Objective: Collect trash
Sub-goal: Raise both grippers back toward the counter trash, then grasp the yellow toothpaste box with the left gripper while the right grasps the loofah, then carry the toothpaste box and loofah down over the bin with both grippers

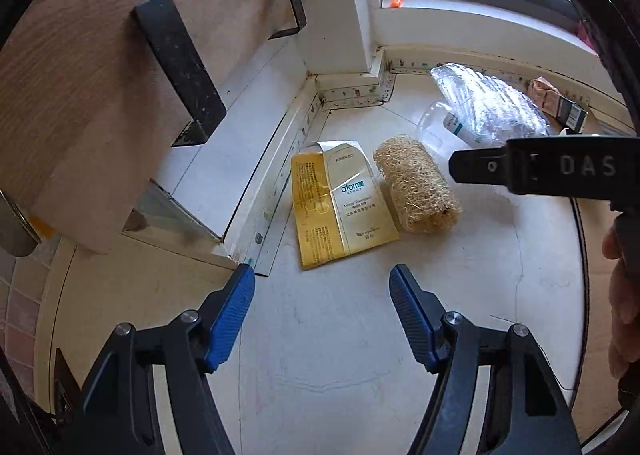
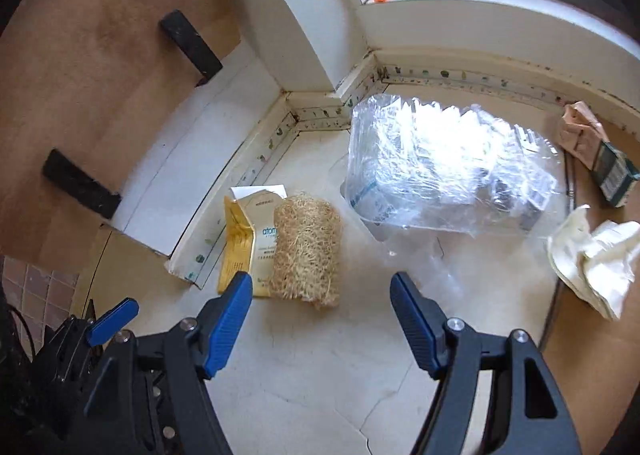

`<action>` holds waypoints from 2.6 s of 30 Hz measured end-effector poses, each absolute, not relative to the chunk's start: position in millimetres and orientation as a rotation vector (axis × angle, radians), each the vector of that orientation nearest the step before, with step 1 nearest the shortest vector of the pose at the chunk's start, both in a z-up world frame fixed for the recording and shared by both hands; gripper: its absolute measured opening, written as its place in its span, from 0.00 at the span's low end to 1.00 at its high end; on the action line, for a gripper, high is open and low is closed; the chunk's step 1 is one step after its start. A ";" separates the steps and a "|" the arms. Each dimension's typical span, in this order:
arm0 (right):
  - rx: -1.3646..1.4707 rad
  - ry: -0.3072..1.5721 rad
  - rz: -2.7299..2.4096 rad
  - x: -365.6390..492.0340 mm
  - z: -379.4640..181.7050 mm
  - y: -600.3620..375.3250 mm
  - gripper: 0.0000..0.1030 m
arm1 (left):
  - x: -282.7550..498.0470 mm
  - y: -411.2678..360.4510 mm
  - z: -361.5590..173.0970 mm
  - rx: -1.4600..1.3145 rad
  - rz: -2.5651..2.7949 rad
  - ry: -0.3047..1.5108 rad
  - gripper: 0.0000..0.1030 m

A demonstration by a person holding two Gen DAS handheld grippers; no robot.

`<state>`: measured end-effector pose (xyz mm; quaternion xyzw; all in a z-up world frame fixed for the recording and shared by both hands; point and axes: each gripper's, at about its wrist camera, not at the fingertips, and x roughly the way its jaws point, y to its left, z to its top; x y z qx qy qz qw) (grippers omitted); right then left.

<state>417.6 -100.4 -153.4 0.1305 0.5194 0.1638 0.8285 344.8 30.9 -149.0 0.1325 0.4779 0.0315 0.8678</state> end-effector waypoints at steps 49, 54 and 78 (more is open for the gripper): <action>0.276 1.114 0.446 386.5 -171.2 -136.1 0.31 | 490.0 29.2 -224.3 0.071 0.197 1.051 0.78; 0.274 1.116 0.447 388.8 -172.1 -133.4 0.31 | 475.2 14.9 -221.5 0.124 0.151 1.060 0.77; 0.212 1.051 0.409 266.6 -136.9 -108.0 0.31 | 239.1 37.2 -147.5 0.060 -0.044 1.063 0.77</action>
